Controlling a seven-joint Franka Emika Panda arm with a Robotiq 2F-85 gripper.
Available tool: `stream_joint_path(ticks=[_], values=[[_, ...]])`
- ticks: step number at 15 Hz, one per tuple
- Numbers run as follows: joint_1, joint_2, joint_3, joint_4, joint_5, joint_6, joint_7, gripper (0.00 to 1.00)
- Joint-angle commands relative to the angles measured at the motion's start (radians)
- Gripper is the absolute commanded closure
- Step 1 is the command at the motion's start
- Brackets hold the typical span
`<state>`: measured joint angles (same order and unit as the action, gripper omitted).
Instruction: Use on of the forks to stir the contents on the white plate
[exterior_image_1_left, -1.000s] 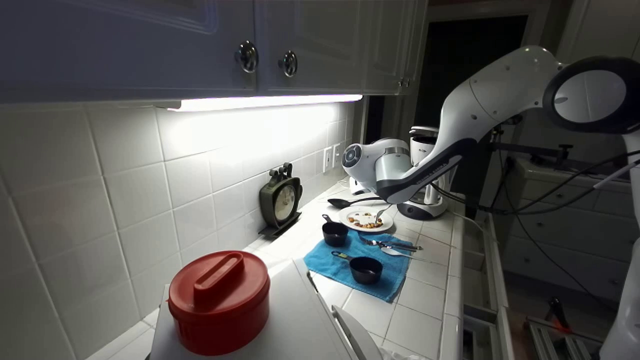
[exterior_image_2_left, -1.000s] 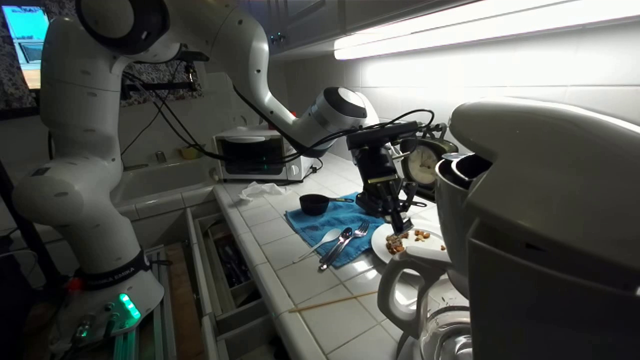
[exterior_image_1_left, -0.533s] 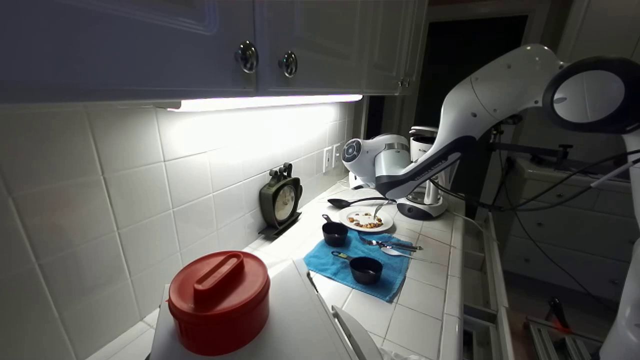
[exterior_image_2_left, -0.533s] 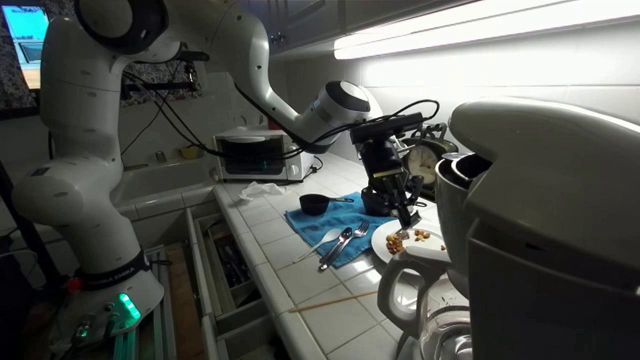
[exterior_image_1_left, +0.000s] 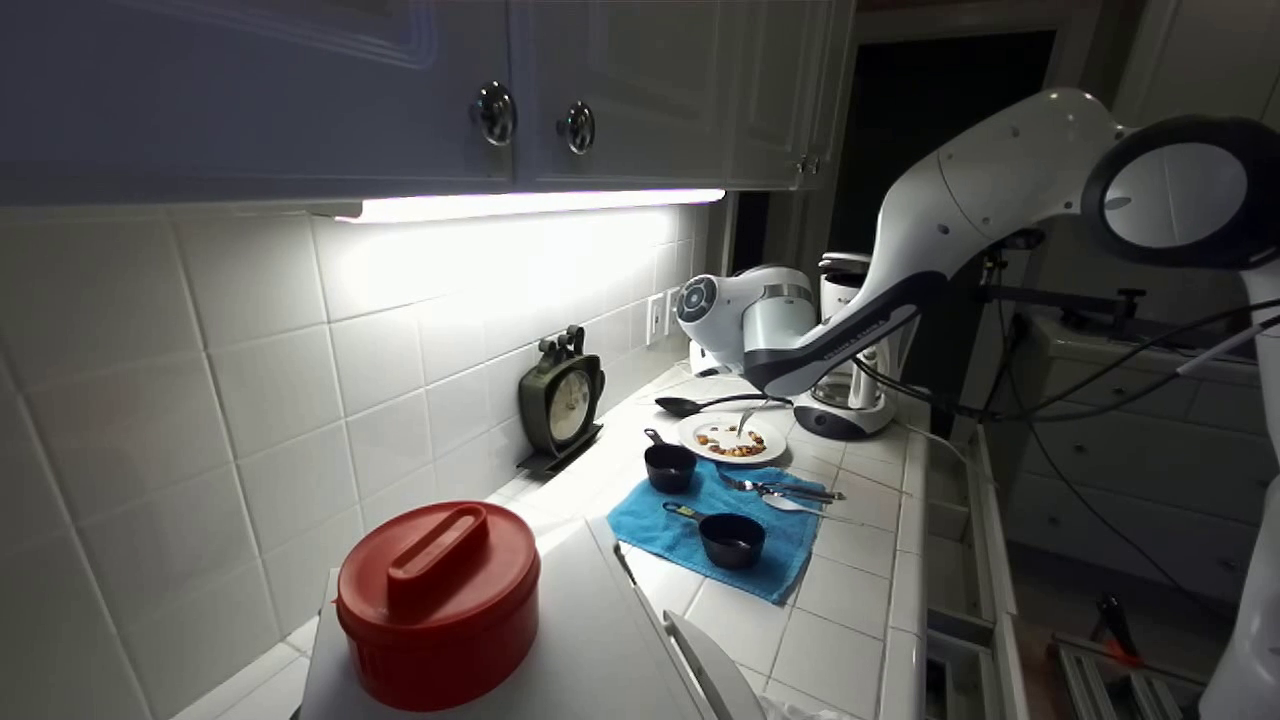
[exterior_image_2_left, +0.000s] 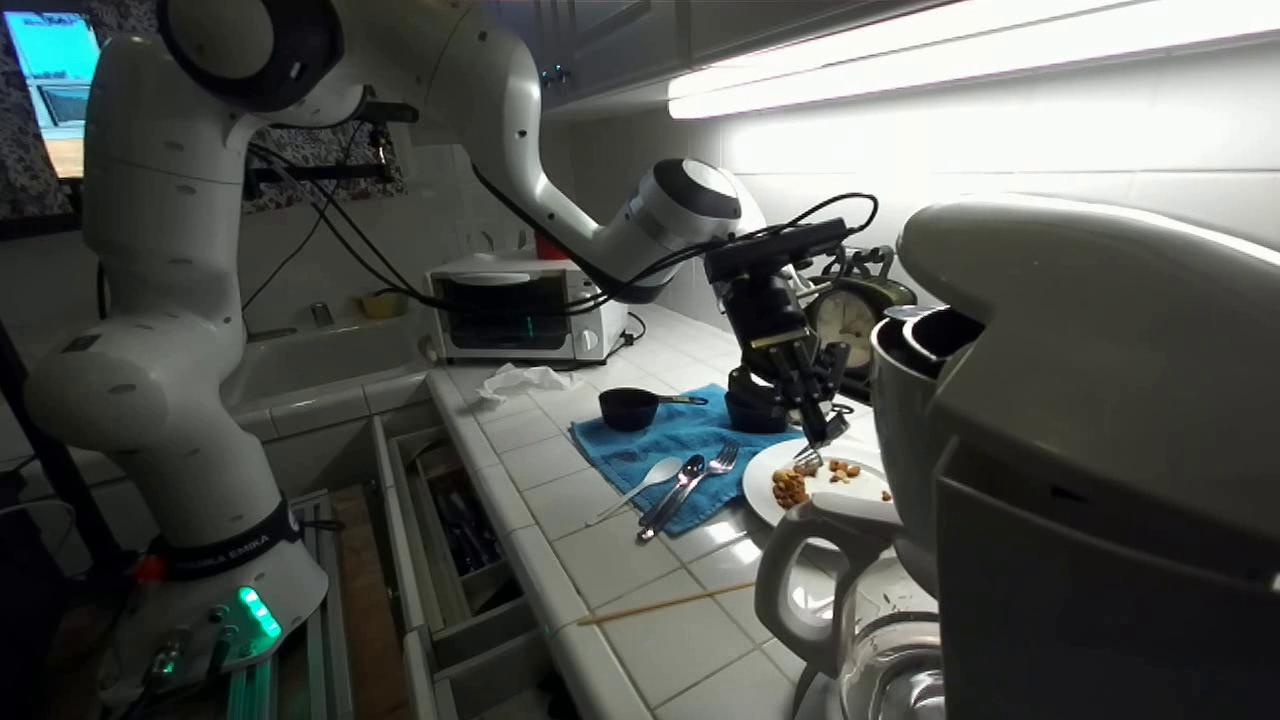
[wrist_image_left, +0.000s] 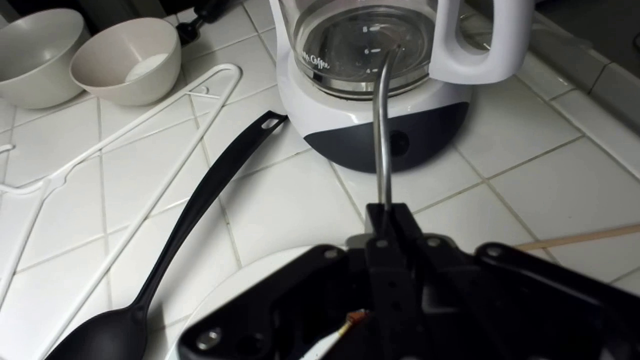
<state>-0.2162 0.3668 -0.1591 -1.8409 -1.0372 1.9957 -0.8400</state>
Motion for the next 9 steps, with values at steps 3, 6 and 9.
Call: stream_joint_path(ticks=[3,6,9], values=[[0.000,0.048,0.013,0.029,-0.015,0.016,0.007,0.96],[-0.001,0.060,0.018,0.029,-0.011,0.019,0.002,0.96],[-0.005,0.061,0.015,0.043,-0.010,0.021,0.003,0.96]])
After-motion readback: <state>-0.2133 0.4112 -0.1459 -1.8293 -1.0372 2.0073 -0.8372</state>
